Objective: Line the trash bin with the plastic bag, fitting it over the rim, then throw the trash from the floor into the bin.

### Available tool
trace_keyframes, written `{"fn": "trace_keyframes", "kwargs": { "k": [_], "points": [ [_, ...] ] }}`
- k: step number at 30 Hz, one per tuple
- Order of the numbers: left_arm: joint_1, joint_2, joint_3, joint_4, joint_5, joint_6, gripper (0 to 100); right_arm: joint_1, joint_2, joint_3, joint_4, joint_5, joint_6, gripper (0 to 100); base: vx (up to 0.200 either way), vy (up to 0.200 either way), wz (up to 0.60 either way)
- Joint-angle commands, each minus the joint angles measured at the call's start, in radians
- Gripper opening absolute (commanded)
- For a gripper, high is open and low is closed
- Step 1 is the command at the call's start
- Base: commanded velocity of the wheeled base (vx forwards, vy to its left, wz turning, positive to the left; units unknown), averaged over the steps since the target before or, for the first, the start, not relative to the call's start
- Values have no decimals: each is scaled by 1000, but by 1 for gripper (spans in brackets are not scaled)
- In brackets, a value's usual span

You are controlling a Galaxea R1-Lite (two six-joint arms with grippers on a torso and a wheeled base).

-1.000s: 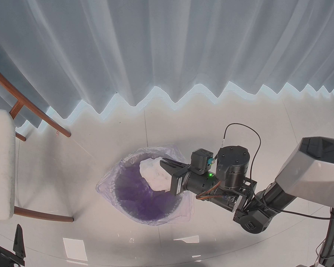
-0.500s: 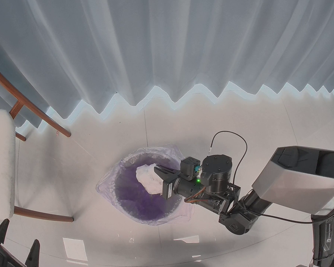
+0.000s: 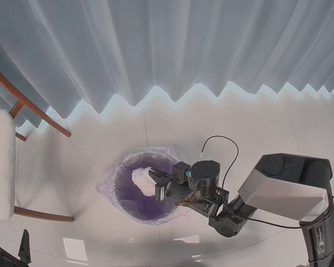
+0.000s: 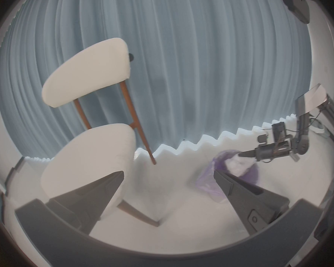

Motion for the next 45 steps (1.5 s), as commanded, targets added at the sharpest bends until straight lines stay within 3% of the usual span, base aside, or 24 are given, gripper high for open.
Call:
{"fn": "trace_keyframes", "kwargs": {
  "k": [1, 15, 20, 35, 36, 45],
  "points": [
    [0, -13, 17, 2, -177, -54, 100, 5, 64, -51, 1, -23, 1, 0, 0, 0, 0],
    [0, -13, 11, 27, -157, -58, 100, -6, 198, -187, 4, -58, 7, 0, 0, 0, 0],
    [0, -13, 11, 27, -124, -68, 100, -13, 211, -196, 4, -60, 7, 0, 0, 0, 0],
    [0, -13, 11, 27, -124, -68, 100, -18, 213, -195, 5, -60, 7, 0, 0, 0, 0],
    [0, -13, 11, 27, -124, -68, 100, -18, 213, -195, 5, -60, 7, 100, 0, 0, 0],
    [0, -13, 11, 21, -121, -72, 100, -18, 210, -193, 4, -60, 21, 100, 0, 0, 0]
  ]
}}
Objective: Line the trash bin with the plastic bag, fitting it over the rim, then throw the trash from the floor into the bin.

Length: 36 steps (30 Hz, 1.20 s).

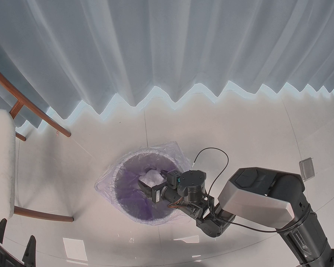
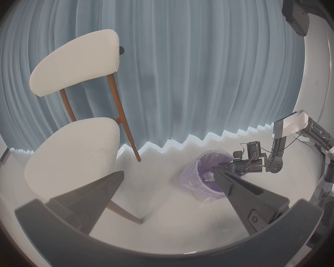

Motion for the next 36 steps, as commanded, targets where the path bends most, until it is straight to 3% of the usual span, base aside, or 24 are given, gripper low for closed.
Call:
{"fn": "trace_keyframes", "kwargs": {
  "k": [1, 10, 15, 21, 29, 30, 31, 36],
  "points": [
    [0, -15, 13, -4, 5, -11, 100, 0, -3, 2, -1, 0, 1, 100, 0, 0, 0],
    [0, -15, 13, -6, 33, -16, 100, 3, -14, 10, -1, 0, 1, 100, 0, 0, 0],
    [2, -15, 15, -4, 169, -14, 100, 3, -31, 19, -1, -1, 1, 100, 0, 0, 0],
    [2, -15, 15, -4, 175, -16, 100, 3, -89, 48, -1, -1, 1, 100, 0, 0, 0],
    [0, -15, 15, -4, 48, -5, 100, -20, -210, 125, 2, 0, -4, 100, 0, 0, 0],
    [0, -15, 15, -4, -47, 30, 100, -27, -242, 160, 2, 0, -6, 100, 0, 0, 0],
    [2, -15, 13, -1, -81, 50, 100, -37, -262, 180, 1, 0, -7, 100, 0, 0, 0],
    [0, -15, 8, 14, -99, 49, 100, -81, -368, 266, -2, 0, -12, 100, 0, 0, 0]
  ]
}}
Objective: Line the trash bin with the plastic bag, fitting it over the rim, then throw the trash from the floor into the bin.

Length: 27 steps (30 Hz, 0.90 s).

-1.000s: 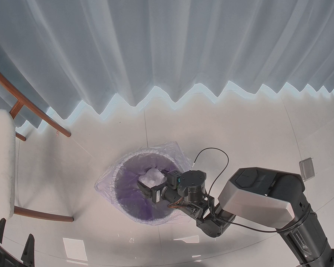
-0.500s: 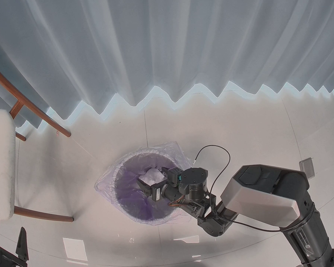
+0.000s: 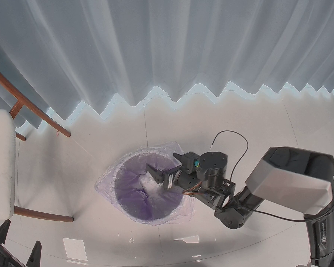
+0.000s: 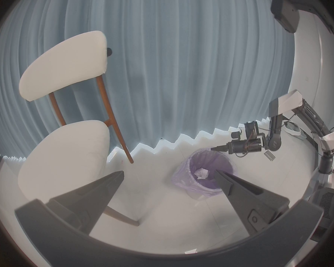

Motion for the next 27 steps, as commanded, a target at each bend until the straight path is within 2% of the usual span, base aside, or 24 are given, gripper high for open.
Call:
{"fn": "trace_keyframes", "kwargs": {
  "k": [1, 3, 5, 6, 7, 12, 15, 19, 21, 27],
  "points": [
    [1, -16, 8, 9, -5, 2, 100, -54, -155, 100, -2, 0, -4, 100, 0, 0, 0],
    [1, -16, 8, 9, 116, -4, 100, -83, -222, 144, -1, 0, -6, 100, 0, 0, 0],
    [1, -16, 8, 9, 116, -4, 100, -83, -222, 144, -1, 0, -6, 100, 0, 0, 0],
    [1, -16, 12, -3, 244, -11, 100, -120, -311, 215, 1, 3, -15, 100, 0, 0, 0],
    [0, -16, 13, -7, 256, -11, 100, -136, -342, 241, 1, 5, -23, 100, 0, 0, 0],
    [0, -16, 8, -12, 248, -17, 100, -189, -484, 344, 2, 9, -38, 100, 0, 0, 0],
    [-2, -16, 7, -4, 236, -72, 100, -210, -558, 408, 2, 9, -38, 100, 0, 0, 0],
    [0, -16, 16, 16, 153, -75, 100, -245, -633, 477, 4, 11, -38, 100, 0, 0, 0],
    [0, -16, 15, 32, 139, -72, 100, -265, -665, 496, 5, 11, -38, 100, 0, 0, 0],
    [0, -16, 15, 31, 147, -81, 100, -297, -757, 557, 7, 12, -37, 100, 0, 0, 0]
  ]
}}
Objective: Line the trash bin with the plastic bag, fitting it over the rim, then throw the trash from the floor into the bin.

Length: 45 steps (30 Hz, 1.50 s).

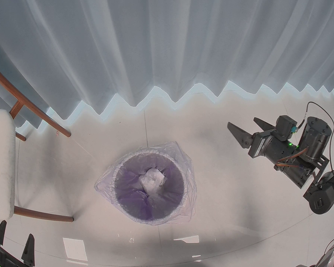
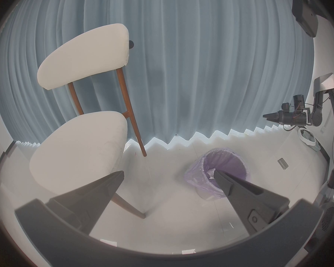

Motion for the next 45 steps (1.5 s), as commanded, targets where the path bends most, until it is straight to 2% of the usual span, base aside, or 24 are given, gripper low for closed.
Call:
{"fn": "trace_keyframes", "kwargs": {
  "k": [1, 3, 8, 16, 18, 20, 21, 23, 34, 42, 45],
  "points": [
    [1, -16, 15, 5, 1, -4, 100, -32, -120, 52, 1, 0, 1, 100, 0, 0, 0],
    [1, -16, 15, 3, 1, -4, 100, -34, -127, 55, 2, 0, 2, 100, 0, 0, 0],
    [1, -16, 15, 3, 1, -5, 100, -97, -195, 72, 48, -4, 4, 100, 0, 0, 0],
    [1, -16, 15, 1, 4, -16, 100, -181, -219, 75, 42, -10, -2, 100, 0, 0, 0],
    [1, -16, 15, 0, 4, -16, 100, -224, -241, 89, 45, -27, -4, 100, 0, 0, 0],
    [1, -16, 15, 0, 4, -16, 100, -227, -242, 92, 45, -29, -4, 100, 0, 0, 0],
    [1, -16, 15, 0, 4, -16, 100, -276, -267, 135, 41, -30, -4, 100, 0, 0, 0],
    [1, -16, 15, 0, 4, -15, 100, -322, -305, 176, 41, -30, -12, 100, 0, 0, 0],
    [-1, -16, 15, 0, 3, -13, 100, -430, -436, 319, 39, -24, -33, 100, 0, 0, 0],
    [1, -16, 16, 0, 3, -15, 100, -480, -577, 440, 39, -20, -61, 100, 0, 0, 0],
    [1, -16, 16, 0, 3, -15, 100, -525, -654, 505, 39, -9, -62, 100, 0, 0, 0]
  ]
}}
